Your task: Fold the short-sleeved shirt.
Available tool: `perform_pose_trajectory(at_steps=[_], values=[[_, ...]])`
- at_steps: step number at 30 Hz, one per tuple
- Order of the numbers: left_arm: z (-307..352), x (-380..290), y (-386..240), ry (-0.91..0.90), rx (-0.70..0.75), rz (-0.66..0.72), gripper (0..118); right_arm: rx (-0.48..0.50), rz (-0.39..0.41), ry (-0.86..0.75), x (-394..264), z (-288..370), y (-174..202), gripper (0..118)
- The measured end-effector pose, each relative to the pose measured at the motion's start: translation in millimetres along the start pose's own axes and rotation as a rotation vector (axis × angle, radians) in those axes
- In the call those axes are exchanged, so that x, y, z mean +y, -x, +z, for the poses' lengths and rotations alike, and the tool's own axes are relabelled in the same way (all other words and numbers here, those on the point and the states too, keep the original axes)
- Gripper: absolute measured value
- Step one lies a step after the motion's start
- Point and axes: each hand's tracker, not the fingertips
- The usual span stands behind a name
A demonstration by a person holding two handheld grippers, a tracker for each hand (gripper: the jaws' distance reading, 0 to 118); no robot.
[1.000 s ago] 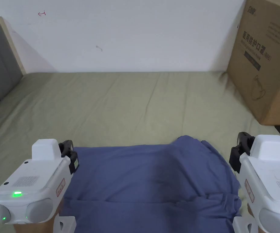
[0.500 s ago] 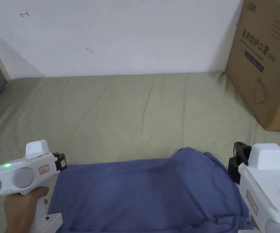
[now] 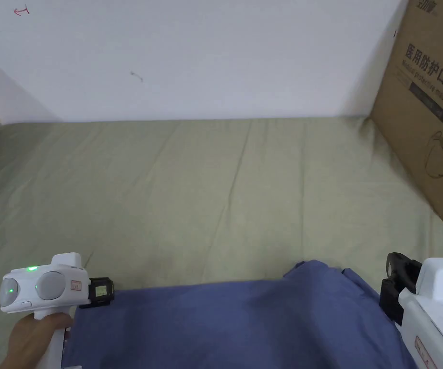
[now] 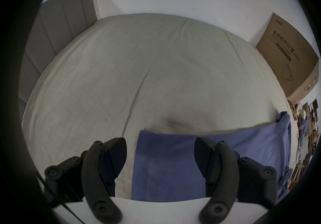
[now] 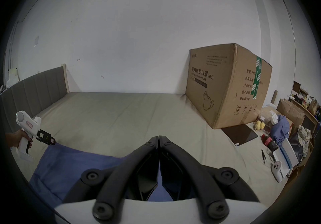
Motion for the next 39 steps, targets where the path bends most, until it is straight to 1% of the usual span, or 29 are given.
perform_pose_trajectory(at_steps=[1, 2, 3, 4, 5, 6, 9, 12, 13, 14, 15, 16, 17, 18, 20, 21, 22, 23, 24, 25, 26, 27, 28, 29, 30, 31, 33, 34, 39], values=[[-19, 4, 10, 0.024, 0.021, 0.012, 76, 0.0, -0.001, 0.014, -2, -4, -1, 0], [-26, 5, 11, 0.052, 0.035, 0.018, 56, -0.002, -0.002, 0.02, -5, -7, -2, 0], [-30, 4, 12, 0.047, 0.028, 0.02, 29, -0.005, -0.002, 0.025, -7, -9, -4, 0], [-31, 2, 13, 0.044, -0.006, 0.024, 12, -0.01, -0.001, 0.03, -8, -12, -5, 0], [-30, -1, 13, 0.035, -0.052, 0.032, 9, -0.013, -0.005, 0.041, -10, -15, -8, 0], [-31, -2, 12, 0.031, -0.063, 0.044, 9, -0.013, -0.011, 0.049, -11, -18, -10, 0], [-27, -5, 6, 0.026, -0.042, 0.031, 3, -0.018, -0.02, 0.095, -14, -39, -20, 0], [-11, -6, 7, -0.056, -0.071, 0.043, 1, 0.009, -0.054, 0.213, -18, -77, -33, 1], [1, -8, 5, -0.081, -0.084, 0.049, 0, 0.03, -0.067, 0.268, -21, -95, -37, 6], [9, -9, 5, -0.101, -0.102, 0.058, 0, 0.043, -0.068, 0.32, -26, -112, -41, 20], [16, -9, 6, -0.117, -0.126, 0.063, 0, 0.047, -0.075, 0.36, -31, -127, -43, 42], [22, -10, 7, -0.124, -0.137, 0.061, 0, 0.057, -0.082, 0.406, -35, -143, -46, 76], [30, -11, 7, -0.136, -0.14, 0.061, 0, 0.06, -0.076, 0.418, -31, -105, -38, 92], [34, -12, 7, -0.146, -0.147, 0.058, 0, 0.05, -0.13, 0.552, -43, -126, -41, 94], [43, -13, 8, -0.157, -0.161, 0.059, 0, 0.035, -0.081, 0.612, -45, -130, -39, 94], [46, -13, 7, -0.161, -0.167, 0.059, 0, 0.039, -0.062, 0.645, -46, -128, -39, 91], [48, -13, 7, -0.162, -0.169, 0.06, 0, 0.105, 0.02, 0.561, -59, -199, -37, 85], [50, -14, 7, -0.163, -0.172, 0.057, 0, 0.106, 0.004, 0.61, -71, -225, -38, 76], [51, -15, 7, -0.164, -0.173, 0.055, 0, 0.105, -0.018, 0.629, -74, -229, -39, 65], [50, -15, 8, -0.164, -0.174, 0.055, 0, 0.101, -0.052, 0.625, -77, -232, -41, 45], [50, -15, 9, -0.161, -0.176, 0.055, 0, 0.087, -0.076, 0.621, -85, -230, -46, 29], [51, -17, 10, -0.159, -0.176, 0.056, 0, 0.111, -0.099, 0.609, -86, -226, -48, 8], [52, -18, 11, -0.157, -0.174, 0.058, 0, 0.108, -0.086, 0.584, -85, -218, -50, 4], [53, -20, 10, -0.153, -0.172, 0.058, 0, 0.116, -0.088, 0.554, -84, -211, -49, 4], [55, -22, 11, -0.154, -0.168, 0.059, 0, 0.124, -0.099, 0.577, -81, -212, -48, 4], [57, -24, 12, -0.155, -0.166, 0.059, 0, 0.137, -0.076, 0.585, -73, -213, -48, 4], [64, -28, 13, -0.159, -0.158, 0.064, 0, 0.141, -0.044, 0.535, -59, -206, -55, 4], [68, -31, 14, -0.163, -0.157, 0.07, 0, 0.153, -0.045, 0.485, -59, -174, -48, 4], [99, -51, 18, -0.183, -0.147, 0.077, 0, 0.222, -0.065, 0.361, -34, -106, -62, 4]])
